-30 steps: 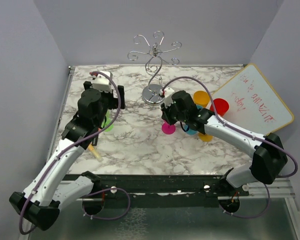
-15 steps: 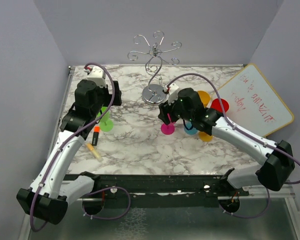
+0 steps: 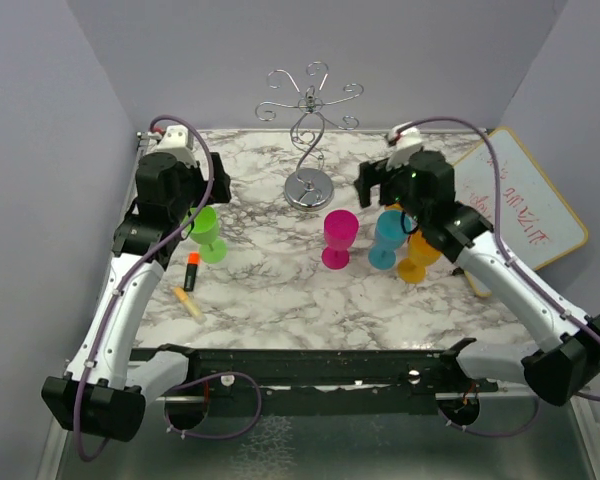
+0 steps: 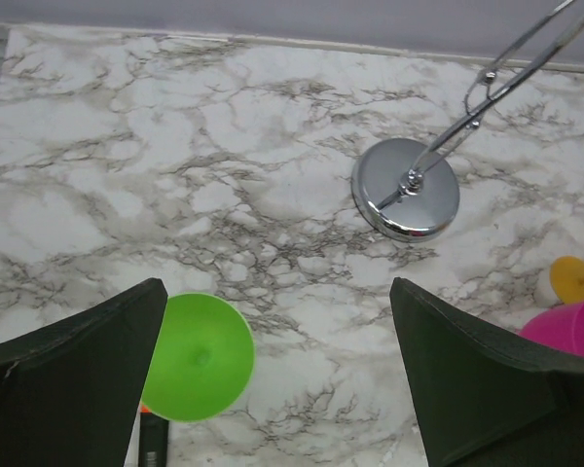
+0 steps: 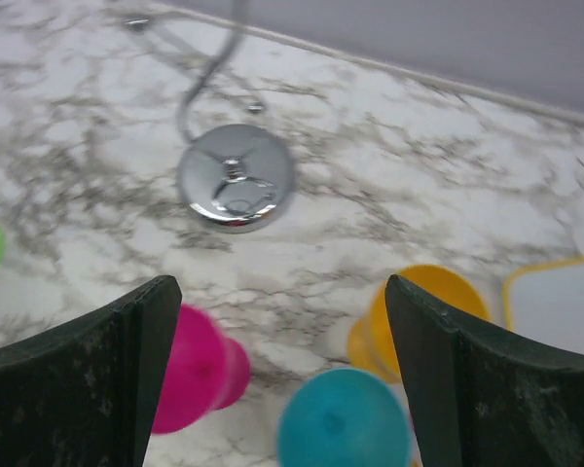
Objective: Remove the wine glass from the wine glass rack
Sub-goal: Reset both arms
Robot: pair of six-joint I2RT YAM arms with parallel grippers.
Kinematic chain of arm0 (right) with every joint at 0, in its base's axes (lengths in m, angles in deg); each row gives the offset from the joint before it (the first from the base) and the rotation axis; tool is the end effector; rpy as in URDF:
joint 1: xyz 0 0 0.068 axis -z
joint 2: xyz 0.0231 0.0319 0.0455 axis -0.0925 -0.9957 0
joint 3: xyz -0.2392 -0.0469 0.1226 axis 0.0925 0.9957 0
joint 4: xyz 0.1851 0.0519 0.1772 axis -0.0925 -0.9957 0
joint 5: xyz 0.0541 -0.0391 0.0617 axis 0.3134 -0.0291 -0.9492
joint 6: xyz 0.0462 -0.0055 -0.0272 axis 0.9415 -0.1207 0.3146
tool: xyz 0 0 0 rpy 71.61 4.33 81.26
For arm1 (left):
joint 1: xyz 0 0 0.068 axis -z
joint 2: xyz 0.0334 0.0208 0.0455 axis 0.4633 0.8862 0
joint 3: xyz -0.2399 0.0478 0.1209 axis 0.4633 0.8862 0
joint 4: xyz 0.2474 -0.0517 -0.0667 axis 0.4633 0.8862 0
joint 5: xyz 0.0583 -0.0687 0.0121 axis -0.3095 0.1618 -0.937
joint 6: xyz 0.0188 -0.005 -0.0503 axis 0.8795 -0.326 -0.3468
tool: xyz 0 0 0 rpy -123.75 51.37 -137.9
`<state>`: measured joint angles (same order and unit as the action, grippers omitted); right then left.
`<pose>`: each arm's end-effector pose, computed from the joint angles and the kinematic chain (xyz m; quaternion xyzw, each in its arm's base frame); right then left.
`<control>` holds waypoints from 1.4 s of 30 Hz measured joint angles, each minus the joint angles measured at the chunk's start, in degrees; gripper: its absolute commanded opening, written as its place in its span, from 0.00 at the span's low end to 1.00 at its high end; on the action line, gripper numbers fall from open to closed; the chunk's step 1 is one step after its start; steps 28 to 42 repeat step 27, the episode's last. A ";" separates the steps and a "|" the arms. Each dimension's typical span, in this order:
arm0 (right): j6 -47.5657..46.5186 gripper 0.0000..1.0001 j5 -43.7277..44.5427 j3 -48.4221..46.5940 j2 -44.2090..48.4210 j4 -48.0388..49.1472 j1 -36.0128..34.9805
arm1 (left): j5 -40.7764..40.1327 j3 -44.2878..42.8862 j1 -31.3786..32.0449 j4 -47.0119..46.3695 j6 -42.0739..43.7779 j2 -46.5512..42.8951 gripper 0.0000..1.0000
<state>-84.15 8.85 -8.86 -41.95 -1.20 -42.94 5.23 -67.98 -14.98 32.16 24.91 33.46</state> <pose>0.2258 0.1656 0.3815 -0.1985 0.7717 0.1260 0.5909 0.2278 -0.0499 0.3926 0.0018 0.8094 -0.1104 0.5768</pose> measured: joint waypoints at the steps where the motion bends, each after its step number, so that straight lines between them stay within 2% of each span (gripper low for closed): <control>1: 1.29 0.92 -0.61 -0.42 -0.63 -0.33 4.15 | 0.07 -0.04 -1.14 0.24 -0.26 0.00 0.99; 4: 5.73 0.95 -1.55 -1.49 -3.06 -1.16 18.23 | 0.02 -0.70 -4.85 2.54 -1.31 0.09 0.99; 7: 7.93 0.98 0.31 -1.40 -3.67 -2.47 23.71 | -0.31 -2.89 -6.01 4.96 -2.36 0.50 0.99; 15: 12.00 1.00 -0.90 -1.95 -2.56 -3.67 22.34 | -2.89 -6.51 -6.03 6.01 -3.91 0.26 0.99; 23: 14.45 1.00 -0.07 2.60 4.04 -0.17 22.34 | -2.91 -6.47 -6.03 6.12 -5.42 0.74 0.99; 42: 14.56 1.00 1.20 1.38 3.48 -0.63 22.34 | -2.89 -6.14 -6.03 6.05 -5.97 0.92 0.99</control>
